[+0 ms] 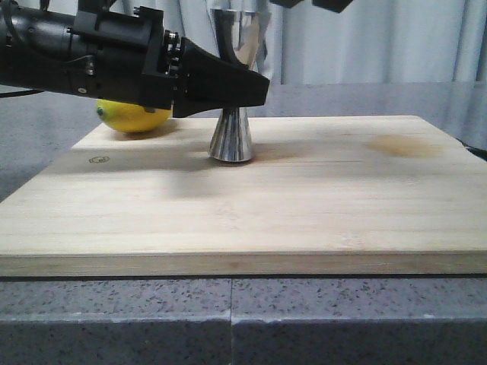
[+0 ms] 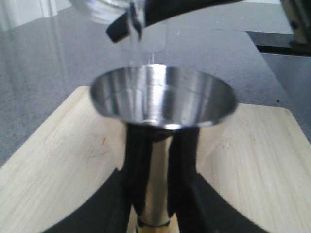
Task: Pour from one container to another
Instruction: 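Tilt the beaker with the right gripper, pouring liquid into the jigger cup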
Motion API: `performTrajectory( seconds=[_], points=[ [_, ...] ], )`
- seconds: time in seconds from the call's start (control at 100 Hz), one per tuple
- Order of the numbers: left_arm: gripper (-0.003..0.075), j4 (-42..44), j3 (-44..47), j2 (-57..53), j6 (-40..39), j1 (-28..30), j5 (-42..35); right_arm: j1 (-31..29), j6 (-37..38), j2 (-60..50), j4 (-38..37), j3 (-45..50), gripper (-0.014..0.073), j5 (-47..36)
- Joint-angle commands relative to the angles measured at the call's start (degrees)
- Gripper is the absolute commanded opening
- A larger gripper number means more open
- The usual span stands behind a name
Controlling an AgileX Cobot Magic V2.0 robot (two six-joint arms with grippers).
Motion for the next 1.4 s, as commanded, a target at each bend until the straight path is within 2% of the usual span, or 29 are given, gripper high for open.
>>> performTrajectory(
  seconds=[0.0, 0.17, 0.41, 0.55, 0.81, 1.39],
  points=[
    [0.0113, -4.69, -1.67, -2.4, -0.14, -0.51, 3.88, 0.03, -0.32, -1.73, -1.89, -2.16, 0.0247, -3.83],
    [0.0109, -4.69, -1.67, -2.4, -0.14, -0.51, 3.88, 0.03, -0.32, -1.73, -2.03, -2.16, 0.0247, -3.48],
    [0.0021, -4.69, -1.67, -2.4, -0.14, -0.51, 3.88, 0.03, -0.32, -1.73, -2.32, -2.16, 0.0247, -3.08],
    [-0.0001, -4.69, -1.67, -2.4, -0.14, -0.51, 3.88, 0.05, -0.32, -1.73, -3.13, -2.16, 0.0247, -3.04],
    [-0.0002, -4.69, -1.67, -2.4, -0.14, -0.51, 3.88, 0.05, -0.38, -1.73, -5.54, -2.16, 0.0247, -3.04],
    [-0.0002, -4.69, -1.67, -2.4, -0.14, -0.51, 3.88, 0.05, -5.63, -1.73, -5.65, -2.16, 0.0247, -2.91]
  ],
)
